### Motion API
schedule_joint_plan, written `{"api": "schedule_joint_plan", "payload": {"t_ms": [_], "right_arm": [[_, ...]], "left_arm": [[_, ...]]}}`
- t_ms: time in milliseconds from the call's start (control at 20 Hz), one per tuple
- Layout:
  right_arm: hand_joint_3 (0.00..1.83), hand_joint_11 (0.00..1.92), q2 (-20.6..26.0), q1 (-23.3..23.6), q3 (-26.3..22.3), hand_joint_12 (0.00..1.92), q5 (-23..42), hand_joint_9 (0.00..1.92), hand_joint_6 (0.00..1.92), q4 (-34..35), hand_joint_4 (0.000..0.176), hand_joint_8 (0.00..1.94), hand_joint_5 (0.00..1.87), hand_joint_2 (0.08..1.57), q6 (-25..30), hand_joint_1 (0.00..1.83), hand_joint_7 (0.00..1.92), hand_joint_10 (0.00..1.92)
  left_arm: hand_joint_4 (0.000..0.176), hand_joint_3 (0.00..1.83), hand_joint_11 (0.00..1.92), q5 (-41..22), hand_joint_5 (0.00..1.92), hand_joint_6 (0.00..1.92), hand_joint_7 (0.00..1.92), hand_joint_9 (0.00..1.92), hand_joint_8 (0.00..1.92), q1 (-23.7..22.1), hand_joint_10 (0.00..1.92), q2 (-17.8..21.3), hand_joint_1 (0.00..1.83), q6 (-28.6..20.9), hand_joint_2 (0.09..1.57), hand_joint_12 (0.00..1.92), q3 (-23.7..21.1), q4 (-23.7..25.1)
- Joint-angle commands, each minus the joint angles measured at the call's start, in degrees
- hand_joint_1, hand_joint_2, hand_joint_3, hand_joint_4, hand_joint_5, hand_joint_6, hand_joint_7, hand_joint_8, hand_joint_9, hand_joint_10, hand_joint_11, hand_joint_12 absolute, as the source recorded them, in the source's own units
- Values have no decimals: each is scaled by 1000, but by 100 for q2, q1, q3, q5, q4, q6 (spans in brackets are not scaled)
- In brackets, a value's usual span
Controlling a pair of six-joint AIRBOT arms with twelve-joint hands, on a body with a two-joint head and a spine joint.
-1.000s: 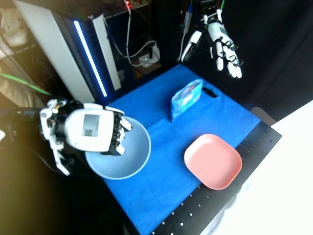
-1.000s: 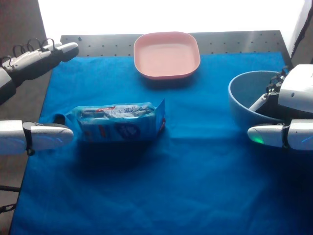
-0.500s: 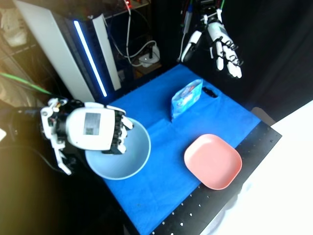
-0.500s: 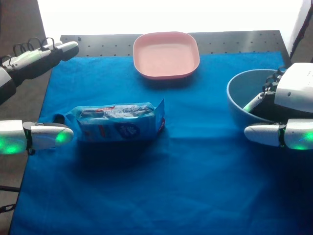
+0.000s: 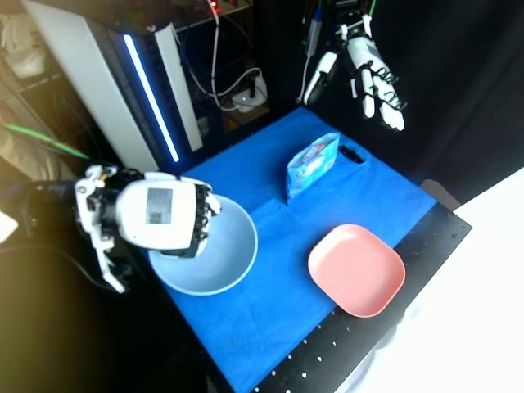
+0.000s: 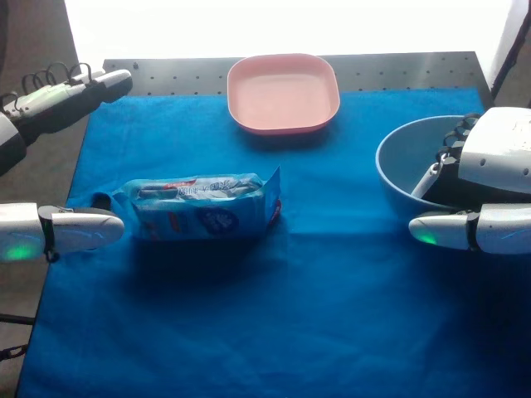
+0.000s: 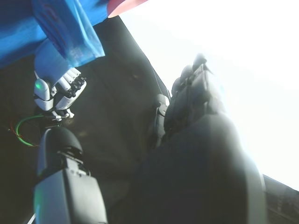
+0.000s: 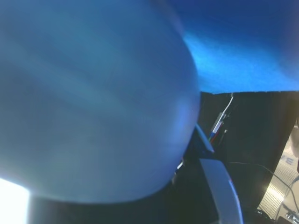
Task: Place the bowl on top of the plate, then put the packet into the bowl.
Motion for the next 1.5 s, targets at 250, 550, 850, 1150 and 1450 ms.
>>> {"api": "schedule_joint_plan", "payload": {"t_ms": [250, 550, 850, 1150, 1450], "right_arm": [[92, 1564, -36, 88, 23, 1921, 262, 1613, 1921, 152, 132, 1941, 1053, 1571, 26, 431, 1562, 1921], [107, 1561, -42, 100, 9, 1921, 264, 1622, 1921, 137, 141, 1941, 1152, 1571, 26, 395, 1565, 1921], [33, 1545, -30, 509, 13, 1921, 335, 1616, 1921, 166, 176, 1941, 1028, 1571, -30, 36, 1547, 1921], [21, 1502, -53, 613, 29, 1921, 387, 1548, 1921, 359, 133, 1941, 1029, 1568, -337, 0, 1463, 1921], [2, 1565, -65, 612, 50, 1921, 385, 1566, 1906, 414, 112, 1869, 1073, 1540, -357, 9, 1503, 1914]], "left_arm": [[140, 3, 0, -743, 99, 0, 0, 6, 0, -46, 0, -48, 667, -33, 955, 1, 25, -121], [135, 0, 23, -755, 97, 1, 0, 23, 0, -39, 4, -63, 654, -50, 952, 14, 31, -128], [136, 3, 11, -786, 105, 1, 4, 12, 1, -14, 0, -68, 661, -50, 959, 13, 34, -135], [134, 3, 10, -787, 105, 0, 4, 17, 0, -14, 2, -83, 672, -51, 961, 17, 51, -134], [139, 0, 10, -799, 108, 2, 4, 18, 0, -13, 1, -87, 684, -52, 958, 23, 49, -137]]}}
